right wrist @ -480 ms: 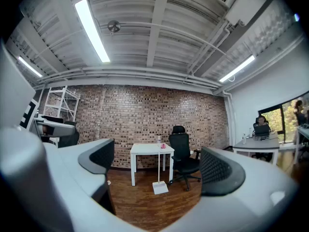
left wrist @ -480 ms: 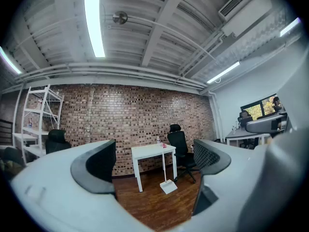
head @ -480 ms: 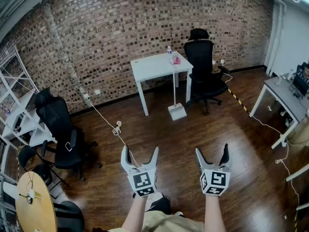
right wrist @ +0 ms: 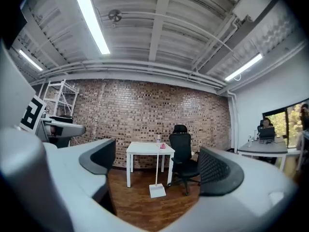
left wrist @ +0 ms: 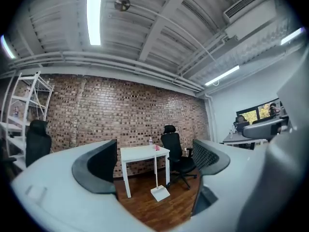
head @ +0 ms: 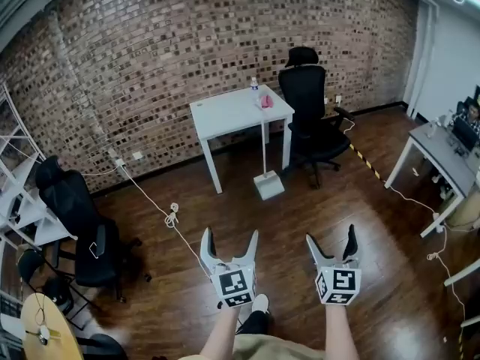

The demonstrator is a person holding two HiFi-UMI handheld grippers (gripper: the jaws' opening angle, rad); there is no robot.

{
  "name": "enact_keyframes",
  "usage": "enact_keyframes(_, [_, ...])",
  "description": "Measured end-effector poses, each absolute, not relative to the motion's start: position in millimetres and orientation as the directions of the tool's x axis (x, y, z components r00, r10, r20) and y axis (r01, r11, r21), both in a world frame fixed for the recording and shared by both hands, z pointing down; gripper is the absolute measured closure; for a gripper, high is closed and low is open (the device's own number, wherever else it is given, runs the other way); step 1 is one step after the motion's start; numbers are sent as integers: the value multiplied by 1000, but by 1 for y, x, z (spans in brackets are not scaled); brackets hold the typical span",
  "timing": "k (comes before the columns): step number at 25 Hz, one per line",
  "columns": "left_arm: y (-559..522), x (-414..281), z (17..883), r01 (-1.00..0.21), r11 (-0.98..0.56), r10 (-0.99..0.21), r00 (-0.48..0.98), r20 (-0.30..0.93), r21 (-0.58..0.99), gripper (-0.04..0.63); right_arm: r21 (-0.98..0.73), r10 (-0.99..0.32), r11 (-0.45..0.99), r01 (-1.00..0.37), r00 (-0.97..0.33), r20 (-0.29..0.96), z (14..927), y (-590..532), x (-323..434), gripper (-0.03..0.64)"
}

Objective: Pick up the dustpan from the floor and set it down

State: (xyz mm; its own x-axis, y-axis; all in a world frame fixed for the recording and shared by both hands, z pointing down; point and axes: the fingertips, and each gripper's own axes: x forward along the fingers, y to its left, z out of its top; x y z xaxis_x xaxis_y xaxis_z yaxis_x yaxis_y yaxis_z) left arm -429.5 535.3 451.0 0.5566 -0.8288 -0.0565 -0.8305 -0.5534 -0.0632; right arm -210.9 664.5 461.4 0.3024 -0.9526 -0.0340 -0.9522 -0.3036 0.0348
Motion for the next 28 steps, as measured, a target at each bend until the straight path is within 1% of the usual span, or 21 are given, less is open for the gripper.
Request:
enact_keyframes(3, [484, -413, 443, -822, -565, -820, 569, -62, -67, 126, 15, -950, -312, -950, 311, -41, 452, 615, -196, 92])
enact_keyframes(9, [392, -379, 432, -800, -597, -797, 600, -69, -59, 127, 32, -944, -330, -943, 329, -26, 441, 531, -171, 92])
enact_keyframes(16, [334, -332, 458, -744, -667, -745, 667, 8, -34, 132, 40, -925, -381, -924, 381, -7, 448, 493, -141, 92])
enact_keyframes(20, [318, -285, 453, -713, -699, -714, 700, 7, -50, 132, 13, -906, -424, -906, 424, 1, 449, 485, -96, 92])
enact_keyframes(28, [262, -183, 460, -696, -713, -698, 716, -11, -78, 143, 1, -906, -421, -907, 421, -38, 457, 429, -3, 98])
